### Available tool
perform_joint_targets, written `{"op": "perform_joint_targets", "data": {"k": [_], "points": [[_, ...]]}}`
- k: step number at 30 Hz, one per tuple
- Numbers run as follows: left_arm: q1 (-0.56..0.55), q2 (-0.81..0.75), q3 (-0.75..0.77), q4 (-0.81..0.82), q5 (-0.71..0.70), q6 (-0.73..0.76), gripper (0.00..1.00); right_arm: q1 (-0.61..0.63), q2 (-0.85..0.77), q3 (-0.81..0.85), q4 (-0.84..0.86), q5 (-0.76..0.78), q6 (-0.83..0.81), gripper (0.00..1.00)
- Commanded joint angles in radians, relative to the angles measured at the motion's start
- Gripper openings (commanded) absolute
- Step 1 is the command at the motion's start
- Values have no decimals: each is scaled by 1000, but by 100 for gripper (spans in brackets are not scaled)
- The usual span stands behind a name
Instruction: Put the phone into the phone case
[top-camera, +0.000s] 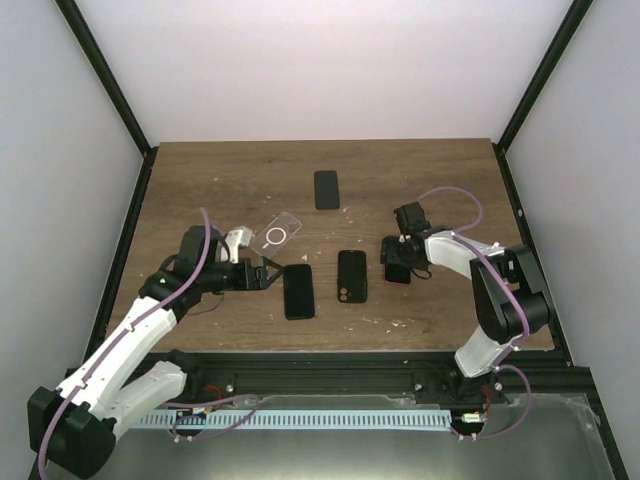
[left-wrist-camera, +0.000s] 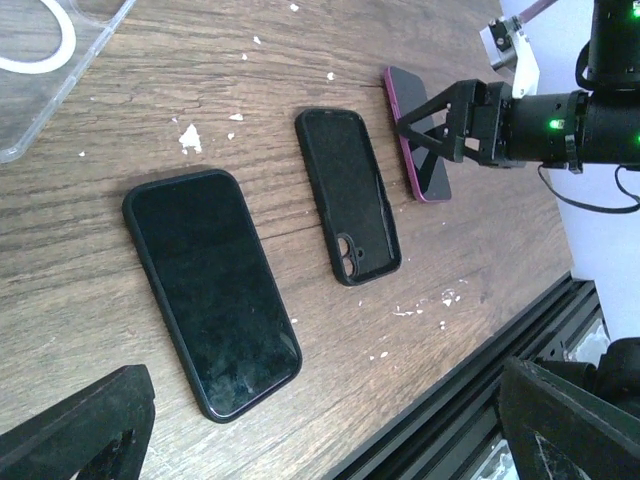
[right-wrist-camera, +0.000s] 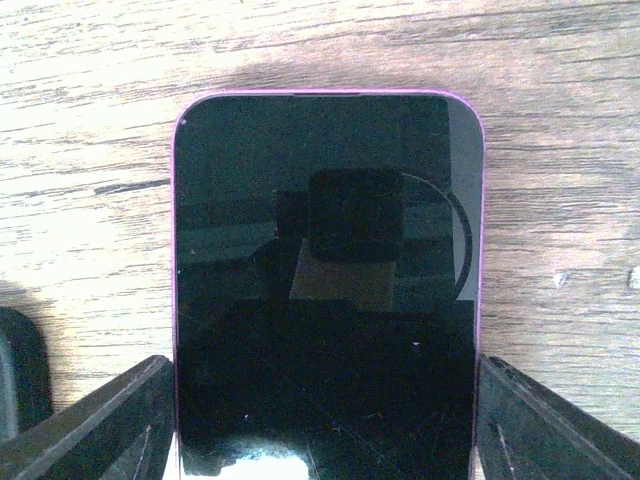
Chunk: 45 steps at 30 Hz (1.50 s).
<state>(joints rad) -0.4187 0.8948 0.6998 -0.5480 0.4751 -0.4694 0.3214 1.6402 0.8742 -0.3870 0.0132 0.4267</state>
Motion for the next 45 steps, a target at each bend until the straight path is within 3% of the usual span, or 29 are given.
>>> {"op": "perform_joint_targets", "data": {"k": [1,11,21,30,37,45], "points": [[4,9,-10,43,41,-28,94,30,-11,-28,-20,11,4,78],[4,55,-16,92,55,-62,91,82,-133,-11,-45,-6,63,74],[4,44,-32,83,25,-59,91,235,-195,20,-17,-26,209,71],[4,20,-42,64,1,-48,92,392,-120,70,45,8,309,70],[5,0,-47,55,-1,-43,93,422,-18,118,46,44,325,69],[4,-8,-55,60,-7,-41,93,424,-17,85,49,88,352,69]]}}
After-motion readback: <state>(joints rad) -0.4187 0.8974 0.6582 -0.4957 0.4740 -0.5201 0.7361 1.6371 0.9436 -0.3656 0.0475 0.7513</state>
